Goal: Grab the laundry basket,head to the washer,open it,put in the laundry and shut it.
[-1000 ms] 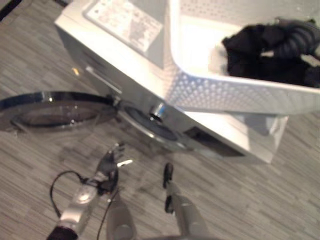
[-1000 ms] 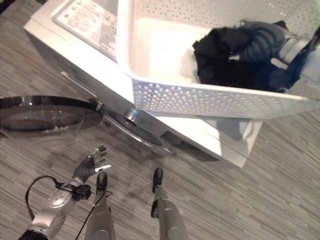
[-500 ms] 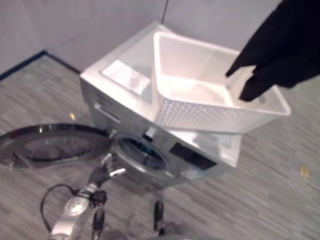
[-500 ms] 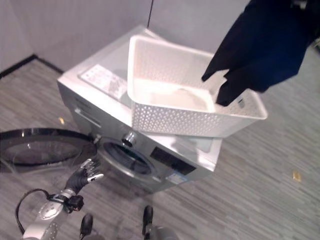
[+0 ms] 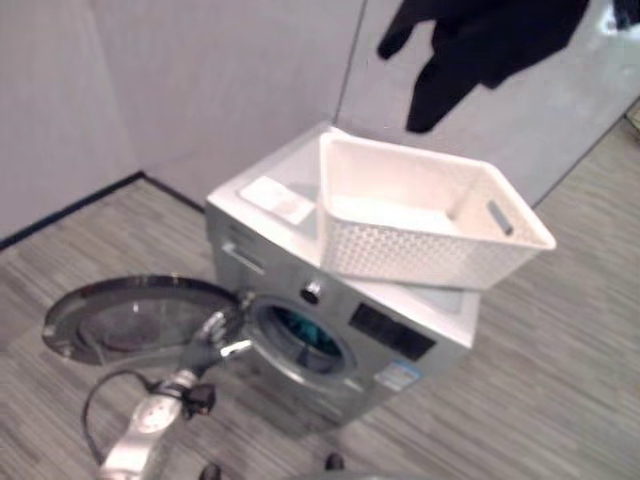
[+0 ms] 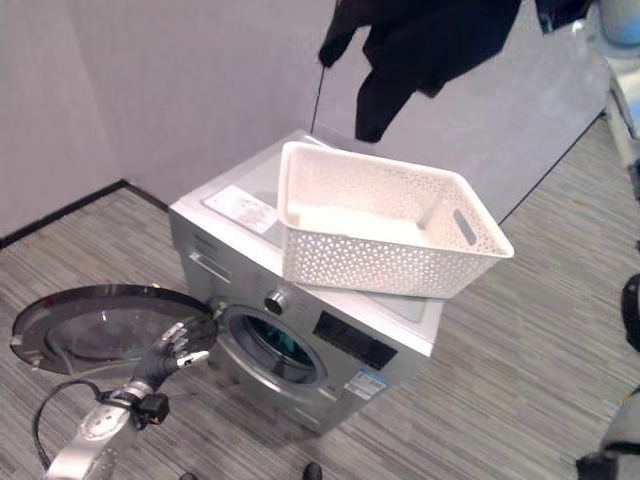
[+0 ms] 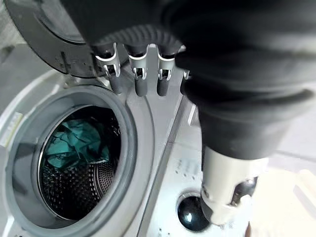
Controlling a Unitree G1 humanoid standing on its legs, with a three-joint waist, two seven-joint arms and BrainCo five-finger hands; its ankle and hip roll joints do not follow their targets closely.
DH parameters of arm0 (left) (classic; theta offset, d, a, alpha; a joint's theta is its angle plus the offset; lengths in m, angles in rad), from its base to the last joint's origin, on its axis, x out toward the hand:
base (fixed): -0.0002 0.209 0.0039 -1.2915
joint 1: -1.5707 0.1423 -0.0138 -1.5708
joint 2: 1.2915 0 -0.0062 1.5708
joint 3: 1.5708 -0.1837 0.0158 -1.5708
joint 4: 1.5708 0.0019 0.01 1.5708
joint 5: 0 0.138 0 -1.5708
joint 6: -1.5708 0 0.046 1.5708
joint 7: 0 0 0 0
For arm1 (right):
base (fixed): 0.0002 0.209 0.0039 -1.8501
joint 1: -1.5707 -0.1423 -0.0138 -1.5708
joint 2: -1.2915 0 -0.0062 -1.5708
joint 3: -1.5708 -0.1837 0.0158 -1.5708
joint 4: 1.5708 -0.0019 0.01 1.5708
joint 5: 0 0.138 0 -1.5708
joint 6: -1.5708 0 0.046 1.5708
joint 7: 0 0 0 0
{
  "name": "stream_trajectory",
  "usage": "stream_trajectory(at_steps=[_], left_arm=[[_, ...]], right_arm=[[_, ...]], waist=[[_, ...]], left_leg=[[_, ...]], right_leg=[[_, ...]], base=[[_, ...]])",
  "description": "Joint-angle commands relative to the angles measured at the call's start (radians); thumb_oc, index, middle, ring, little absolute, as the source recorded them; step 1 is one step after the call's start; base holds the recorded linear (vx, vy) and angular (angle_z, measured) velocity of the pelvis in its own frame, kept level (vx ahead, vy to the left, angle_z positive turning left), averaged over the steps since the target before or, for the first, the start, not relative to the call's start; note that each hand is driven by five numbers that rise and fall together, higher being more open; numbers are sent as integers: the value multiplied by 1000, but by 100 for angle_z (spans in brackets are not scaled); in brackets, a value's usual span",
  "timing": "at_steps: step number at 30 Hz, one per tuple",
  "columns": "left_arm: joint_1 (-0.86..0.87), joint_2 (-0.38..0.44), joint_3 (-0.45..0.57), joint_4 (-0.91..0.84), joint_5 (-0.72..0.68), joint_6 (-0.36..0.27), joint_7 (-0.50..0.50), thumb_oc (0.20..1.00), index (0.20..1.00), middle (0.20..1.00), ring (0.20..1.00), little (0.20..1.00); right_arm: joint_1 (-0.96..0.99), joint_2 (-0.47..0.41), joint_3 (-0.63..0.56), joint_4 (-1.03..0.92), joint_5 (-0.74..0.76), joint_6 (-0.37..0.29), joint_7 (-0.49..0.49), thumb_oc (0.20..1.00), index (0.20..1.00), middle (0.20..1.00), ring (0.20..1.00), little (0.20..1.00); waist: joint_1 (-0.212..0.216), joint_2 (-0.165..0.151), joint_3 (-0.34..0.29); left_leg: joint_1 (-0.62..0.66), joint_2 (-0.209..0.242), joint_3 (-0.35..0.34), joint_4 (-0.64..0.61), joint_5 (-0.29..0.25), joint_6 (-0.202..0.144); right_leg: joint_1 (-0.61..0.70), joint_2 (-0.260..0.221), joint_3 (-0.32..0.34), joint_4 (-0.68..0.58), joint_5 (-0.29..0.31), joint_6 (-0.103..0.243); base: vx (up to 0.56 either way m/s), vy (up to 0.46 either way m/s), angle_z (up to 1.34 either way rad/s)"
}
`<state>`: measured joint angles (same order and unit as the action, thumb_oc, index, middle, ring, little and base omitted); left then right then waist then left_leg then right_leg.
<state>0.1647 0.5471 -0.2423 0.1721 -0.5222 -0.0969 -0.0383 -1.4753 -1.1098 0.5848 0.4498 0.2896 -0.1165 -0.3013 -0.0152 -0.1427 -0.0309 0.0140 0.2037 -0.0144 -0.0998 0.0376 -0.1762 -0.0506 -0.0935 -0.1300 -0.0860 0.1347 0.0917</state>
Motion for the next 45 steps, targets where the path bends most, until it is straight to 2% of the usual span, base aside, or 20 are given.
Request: stream_trajectory(at_steps=[1,5,9,11,12,13,14,16,17,20,23,26,27,28,29,30,31,32,36,45], left_arm=[[-91,41,-21,-51,44,-46,27,1000,1000,1000,1000,1000],[-107,40,-26,-60,50,-49,36,1000,1000,1000,1000,1000],[-186,13,-49,-59,74,-56,64,1000,1000,1000,1000,1000],[-216,11,-51,-54,99,-56,75,1000,1000,1000,1000,1000],[-237,8,-43,-53,115,-56,93,1000,1000,1000,1000,1000],[-237,9,-43,-52,116,-56,93,1000,1000,1000,1000,1000],[-261,4,-33,-52,123,-53,113,1000,1000,1000,1000,1000],[-261,3,-23,-54,126,-56,120,1000,1000,1000,1000,1000],[-251,-2,-1,-64,136,-56,132,1000,1000,1000,1000,1000],[-219,-10,34,-82,150,-56,143,1000,1000,1000,1000,1000],[-197,-20,57,-105,155,-58,152,1000,1000,1000,1000,1000],[-178,-38,74,-127,173,-57,164,1000,1000,1000,1000,1000],[-180,-60,73,-142,189,-55,164,1000,1000,1000,1000,1000],[-178,-57,70,-143,190,-54,165,1000,1000,1000,1000,1000],[-177,-68,81,-149,192,-60,170,1000,1000,1000,1000,1000],[-169,-73,86,-153,198,-62,174,1000,1000,1000,1000,1000],[-149,-87,97,-165,194,-65,180,1000,1000,1000,1000,1000],[-148,-88,96,-166,194,-65,180,1000,1000,1000,1000,1000],[-139,-96,94,-173,195,-56,186,1000,1000,1000,1000,1000],[-104,-74,116,-235,247,-28,191,1000,1000,1000,1000,1000]], right_arm=[[-73,-42,-122,-2,-125,-8,-136,200,200,200,200,200],[-44,-33,-169,-53,-200,10,-180,200,200,200,200,200],[47,5,-308,-226,-363,51,-258,200,200,200,200,200],[117,33,-364,-304,-423,63,-265,200,200,200,200,200],[183,82,-409,-391,-500,77,-267,200,200,200,200,200],[196,85,-421,-402,-505,80,-265,200,200,200,200,200],[282,154,-479,-496,-556,80,-257,200,200,200,200,200],[313,180,-486,-527,-562,73,-241,200,200,200,200,200],[374,255,-507,-570,-581,59,-219,200,200,200,200,200],[471,357,-527,-611,-596,41,-192,200,200,200,200,200],[559,413,-555,-658,-600,26,-179,200,200,200,200,200],[713,489,-589,-741,-608,2,-153,200,200,200,200,200],[822,535,-622,-805,-603,-18,-147,200,200,200,200,200],[833,539,-628,-814,-604,-16,-144,200,200,200,200,200],[855,557,-628,-842,-601,-32,-145,200,200,200,200,200],[878,572,-627,-870,-587,-42,-133,200,200,200,200,200],[919,585,-635,-916,-556,-61,-124,200,200,200,200,200],[922,585,-636,-918,-556,-60,-123,200,200,200,200,200],[1029,593,-680,-968,-498,-81,-111,200,200,200,200,200],[1232,596,-698,-1028,-415,-93,-50,200,200,200,200,200]], waist=[[13,-37,14],[10,-32,23],[-13,-16,63],[-20,-6,78],[-17,20,111],[-18,19,112],[-15,46,136],[-15,54,138],[-6,73,138],[10,82,125],[25,79,117],[46,65,97],[65,42,96],[68,41,92],[78,30,92],[83,27,89],[90,31,89],[91,30,83],[80,36,101],[46,66,171]], left_leg=[[36,-39,19,168,-219,115],[29,-64,29,212,-248,133],[-9,-133,53,261,-276,180],[-12,-144,64,263,-285,199],[-14,-142,96,264,-274,216],[-12,-140,96,264,-274,216],[-14,-136,131,257,-247,235],[-17,-137,148,247,-231,245],[-18,-135,195,223,-204,266],[-15,-144,248,191,-181,282],[-17,-156,275,174,-170,285],[-29,-169,275,177,-182,274],[-102,-162,290,224,-149,259],[-106,-158,289,229,-150,256],[-136,-151,284,258,-162,243],[-159,-134,300,285,-167,230],[-206,-93,328,303,-122,212],[-202,-96,309,303,-137,202],[-279,-27,300,332,-61,149],[-342,64,237,337,61,91]], right_leg=[[57,-103,23,122,-128,94],[48,-127,43,124,-106,105],[-5,-190,105,106,3,128],[-31,-194,106,117,9,125],[-65,-196,40,188,10,102],[-66,-195,39,196,5,100],[-76,-178,-67,329,-57,68],[-86,-164,-94,401,-91,57],[-87,-140,-154,557,-164,45],[-67,-133,-179,713,-207,36],[-47,-142,-170,755,-196,43],[33,-152,-151,664,-204,52],[105,-109,-135,513,-313,27],[108,-104,-137,505,-311,23],[143,-99,-117,425,-360,27],[171,-93,-121,354,-364,22],[194,-68,-138,268,-365,7],[199,-65,-126,264,-370,8],[188,-23,-165,259,-416,-34],[151,85,-182,292,-475,-106]], base=[[-81,211,-11],[-89,152,-20],[-244,286,-24],[-236,237,-26],[-147,129,-37],[-364,291,-89],[-259,241,-82],[-248,221,-98],[-149,120,-103],[-144,93,-68],[-84,0,-61],[-114,-137,-68],[-99,-201,-71],[-159,-293,-16],[-59,-182,7],[-237,-315,-15],[-166,-217,-42],[-164,-213,-50],[-132,-160,-6],[-198,-140,11]])
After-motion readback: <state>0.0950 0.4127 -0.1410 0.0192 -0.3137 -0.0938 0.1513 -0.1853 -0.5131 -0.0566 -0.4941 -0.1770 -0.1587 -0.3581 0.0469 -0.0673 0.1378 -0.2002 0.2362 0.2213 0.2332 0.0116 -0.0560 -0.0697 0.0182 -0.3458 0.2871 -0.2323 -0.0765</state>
